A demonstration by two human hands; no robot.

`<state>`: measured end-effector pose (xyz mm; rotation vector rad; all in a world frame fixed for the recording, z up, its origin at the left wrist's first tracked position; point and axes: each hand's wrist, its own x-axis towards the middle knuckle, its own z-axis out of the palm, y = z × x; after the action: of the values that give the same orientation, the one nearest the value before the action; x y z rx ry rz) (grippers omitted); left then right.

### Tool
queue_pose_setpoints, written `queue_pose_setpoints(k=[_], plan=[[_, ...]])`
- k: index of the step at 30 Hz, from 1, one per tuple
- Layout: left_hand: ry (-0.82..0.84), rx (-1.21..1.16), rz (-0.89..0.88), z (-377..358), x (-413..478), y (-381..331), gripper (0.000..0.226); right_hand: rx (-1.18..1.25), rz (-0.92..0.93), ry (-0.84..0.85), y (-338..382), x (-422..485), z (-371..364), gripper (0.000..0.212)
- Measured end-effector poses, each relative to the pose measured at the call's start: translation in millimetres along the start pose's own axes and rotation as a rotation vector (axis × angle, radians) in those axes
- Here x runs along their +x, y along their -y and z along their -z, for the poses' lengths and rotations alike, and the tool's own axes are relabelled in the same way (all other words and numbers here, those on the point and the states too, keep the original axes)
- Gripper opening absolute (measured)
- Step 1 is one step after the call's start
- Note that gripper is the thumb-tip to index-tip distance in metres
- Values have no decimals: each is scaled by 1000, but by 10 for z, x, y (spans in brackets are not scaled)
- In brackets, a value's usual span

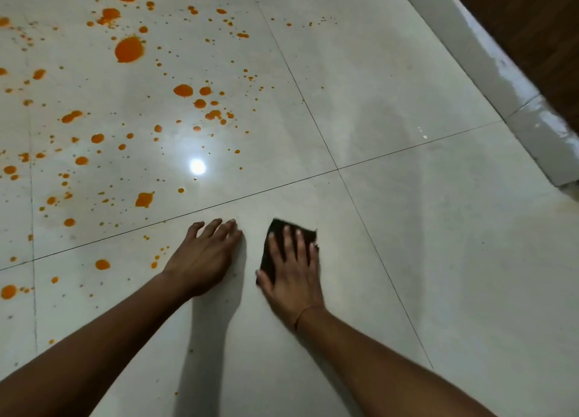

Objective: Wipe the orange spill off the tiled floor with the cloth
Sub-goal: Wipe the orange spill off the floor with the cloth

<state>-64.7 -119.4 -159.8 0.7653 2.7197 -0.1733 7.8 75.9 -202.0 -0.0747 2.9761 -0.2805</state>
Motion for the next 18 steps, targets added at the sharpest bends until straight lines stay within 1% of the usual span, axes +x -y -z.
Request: queue_pose_setpoints(k=[1,2,3,4,6,7,8,9,11,12,13,14,15,16,17,18], plan=[[-6,31,-8,-5,-44,69,52,2,94,41,-30,-254,12,77],[-12,59,-18,-20,-84,115,51,13,138,52,-194,-415,54,78],[-26,85,-28,-46,-142,176,51,10,127,20,-372,-433,68,79],[-47,101,-46,-79,-173,210,50,-24,52,-17,-537,-337,62,78],[-69,111,-70,-157,-242,265,51,-35,-200,-42,-566,145,86,77],[-69,111,-66,-161,-257,290,51,-22,-277,-40,-398,397,118,78],[-80,113,-48,-176,-301,350,51,-11,-260,-59,-101,560,83,78],[-89,111,-36,-170,-316,391,51,-1,-179,-67,185,571,43,78],[-92,94,-1,-166,-396,503,52,17,97,14,600,154,-100,77],[-87,86,23,-159,-451,559,53,24,223,45,611,-162,-130,77],[-80,77,50,-170,-545,612,53,14,300,97,490,-407,-75,78],[-67,66,73,-183,-631,648,54,20,342,86,262,-476,-39,79],[-54,49,94,-205,-715,672,54,-7,314,53,46,-414,-18,79],[-51,30,112,-238,-791,683,54,-42,221,23,-109,-245,-12,79],[-48,12,121,-285,-859,680,53,-62,79,16,-151,2,24,79],[-40,-4,127,-348,-938,681,52,-42,-40,-3,-39,269,0,79]])
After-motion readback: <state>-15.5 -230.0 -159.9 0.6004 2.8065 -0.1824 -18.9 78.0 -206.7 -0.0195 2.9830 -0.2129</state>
